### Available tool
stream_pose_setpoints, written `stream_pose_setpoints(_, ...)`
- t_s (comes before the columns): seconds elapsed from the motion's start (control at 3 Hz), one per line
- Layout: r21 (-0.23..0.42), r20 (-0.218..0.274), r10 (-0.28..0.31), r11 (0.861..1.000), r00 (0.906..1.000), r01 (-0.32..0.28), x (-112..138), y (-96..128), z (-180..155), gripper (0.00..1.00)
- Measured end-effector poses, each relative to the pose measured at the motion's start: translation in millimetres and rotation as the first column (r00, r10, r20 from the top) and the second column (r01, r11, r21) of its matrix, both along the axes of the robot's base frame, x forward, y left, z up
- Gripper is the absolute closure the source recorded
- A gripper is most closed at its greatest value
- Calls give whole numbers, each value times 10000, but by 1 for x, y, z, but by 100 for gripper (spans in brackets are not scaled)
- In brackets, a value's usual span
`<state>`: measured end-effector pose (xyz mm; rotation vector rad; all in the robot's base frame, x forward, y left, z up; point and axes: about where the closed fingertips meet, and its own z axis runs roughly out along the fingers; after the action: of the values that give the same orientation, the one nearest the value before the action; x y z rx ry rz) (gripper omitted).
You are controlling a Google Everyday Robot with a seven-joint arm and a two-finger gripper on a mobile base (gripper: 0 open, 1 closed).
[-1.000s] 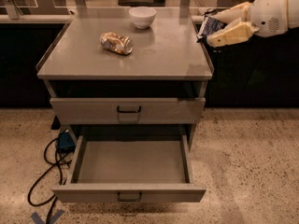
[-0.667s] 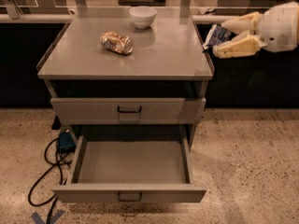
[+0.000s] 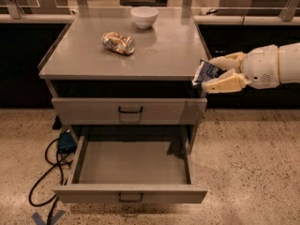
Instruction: Place rxbar blueberry into middle drawer
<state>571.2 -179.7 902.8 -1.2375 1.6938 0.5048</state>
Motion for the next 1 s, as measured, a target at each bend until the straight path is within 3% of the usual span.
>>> stream_pose_setpoints(0.33,-3,-2,2,10000,10000,-2,0,0,0,100)
stream_pose_setpoints(0.67,-571,-333,194,9981,9993,-213,0,15,-35,100)
stream_pose_setpoints(1.0,-823,-971,270,9960,9949,-350,-9,37,-113,100)
